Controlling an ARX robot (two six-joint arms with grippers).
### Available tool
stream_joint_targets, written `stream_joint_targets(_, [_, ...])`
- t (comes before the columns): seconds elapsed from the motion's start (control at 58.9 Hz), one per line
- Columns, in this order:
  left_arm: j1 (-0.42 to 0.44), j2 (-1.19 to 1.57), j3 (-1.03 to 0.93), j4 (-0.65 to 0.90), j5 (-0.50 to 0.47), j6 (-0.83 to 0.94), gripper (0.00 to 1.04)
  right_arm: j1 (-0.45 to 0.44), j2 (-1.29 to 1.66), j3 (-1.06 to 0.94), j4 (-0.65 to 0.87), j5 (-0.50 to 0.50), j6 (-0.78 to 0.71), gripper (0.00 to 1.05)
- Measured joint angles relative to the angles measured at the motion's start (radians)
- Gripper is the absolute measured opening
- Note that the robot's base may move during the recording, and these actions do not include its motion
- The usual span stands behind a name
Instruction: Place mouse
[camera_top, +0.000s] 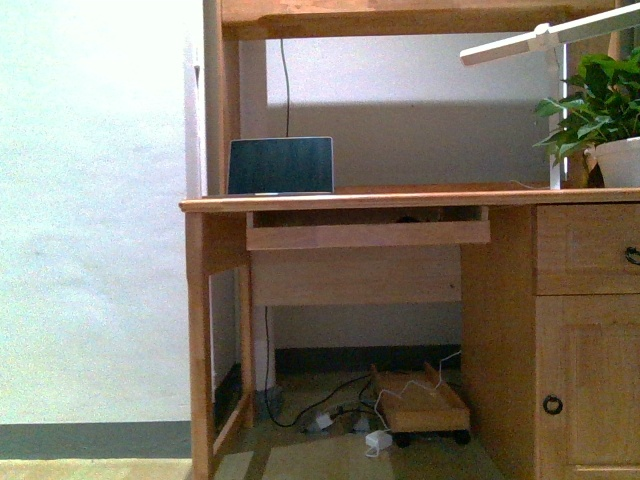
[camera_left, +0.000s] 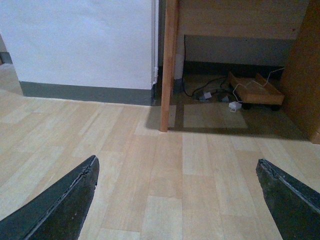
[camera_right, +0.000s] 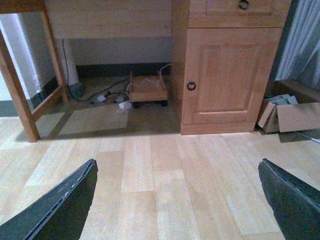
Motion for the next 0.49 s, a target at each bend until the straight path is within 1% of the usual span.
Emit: stream_joint_targets(0.492, [0.000,0.000,0.000,0.000,0.000,0.000,0.97,0.000,0.000,0.000,0.000,0.000,0.000,0.97])
